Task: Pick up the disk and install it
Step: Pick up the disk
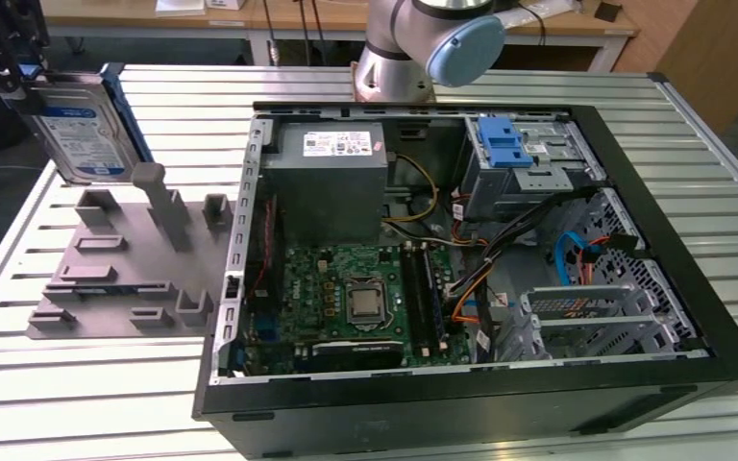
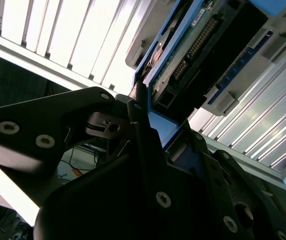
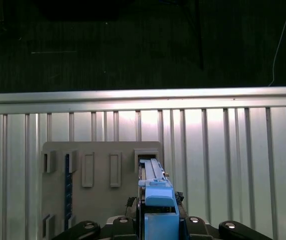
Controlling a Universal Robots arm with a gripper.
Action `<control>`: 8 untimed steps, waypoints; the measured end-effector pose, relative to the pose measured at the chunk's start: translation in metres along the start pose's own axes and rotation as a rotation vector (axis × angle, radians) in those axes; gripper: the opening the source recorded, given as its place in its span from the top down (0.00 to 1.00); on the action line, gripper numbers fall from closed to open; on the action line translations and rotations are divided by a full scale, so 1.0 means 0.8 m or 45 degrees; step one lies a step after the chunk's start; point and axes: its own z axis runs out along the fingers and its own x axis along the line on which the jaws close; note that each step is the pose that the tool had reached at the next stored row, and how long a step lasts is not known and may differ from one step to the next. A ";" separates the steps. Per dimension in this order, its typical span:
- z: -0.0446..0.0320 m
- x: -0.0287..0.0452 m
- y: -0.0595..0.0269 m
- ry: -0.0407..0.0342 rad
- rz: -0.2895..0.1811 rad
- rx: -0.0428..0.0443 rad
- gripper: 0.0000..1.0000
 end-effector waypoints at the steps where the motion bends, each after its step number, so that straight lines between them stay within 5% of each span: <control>1: -0.0006 0.0000 0.000 0.0000 0.000 0.000 0.63; 8: -0.0083 -0.0002 0.000 -0.0001 0.000 0.000 0.63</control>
